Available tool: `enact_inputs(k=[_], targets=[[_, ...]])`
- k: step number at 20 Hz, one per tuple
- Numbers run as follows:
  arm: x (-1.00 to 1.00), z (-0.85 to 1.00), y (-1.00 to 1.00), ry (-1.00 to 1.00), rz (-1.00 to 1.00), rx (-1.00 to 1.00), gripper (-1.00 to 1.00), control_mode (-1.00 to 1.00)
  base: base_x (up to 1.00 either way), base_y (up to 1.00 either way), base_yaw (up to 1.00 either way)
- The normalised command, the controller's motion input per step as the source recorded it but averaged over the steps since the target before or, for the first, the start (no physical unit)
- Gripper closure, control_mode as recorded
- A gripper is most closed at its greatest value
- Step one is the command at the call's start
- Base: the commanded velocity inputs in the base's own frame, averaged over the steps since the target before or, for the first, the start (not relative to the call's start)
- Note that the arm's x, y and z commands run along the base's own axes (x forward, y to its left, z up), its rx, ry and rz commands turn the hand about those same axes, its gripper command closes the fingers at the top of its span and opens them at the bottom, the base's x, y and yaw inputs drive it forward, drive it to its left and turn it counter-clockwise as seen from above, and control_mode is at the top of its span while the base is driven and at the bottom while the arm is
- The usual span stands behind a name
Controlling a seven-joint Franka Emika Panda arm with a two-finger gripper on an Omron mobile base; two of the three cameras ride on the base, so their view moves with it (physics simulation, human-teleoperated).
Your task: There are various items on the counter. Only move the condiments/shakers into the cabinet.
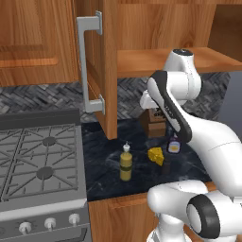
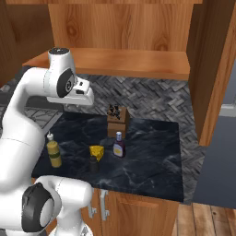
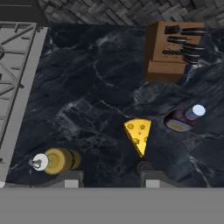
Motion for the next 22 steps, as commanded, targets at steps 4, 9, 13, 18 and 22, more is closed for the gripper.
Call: enact_inputs(k=[4, 9, 13, 18, 22], targets=[[-0.14, 0.00, 0.01, -0.01, 0.00, 0.00, -1.00, -1.00, 0.00, 0.00, 0.00], [-0.45, -0.10, 0.00, -0.01, 0.03, 0.00, -1.00, -1.00, 0.00, 0.00, 0.00], [-0.85, -0.22, 0.00, -0.06, 0.17, 0.00, -1.00, -1.00, 0.00, 0.00, 0.00], [-0.85, -0.29, 0.00, -0.10, 0.26, 0.01, -1.00, -1.00, 0.00, 0.00, 0.00], [-0.57, -0.20, 0.14, -0.07, 0.13, -0.01, -1.00, -1.00, 0.00, 0.00, 0.00]])
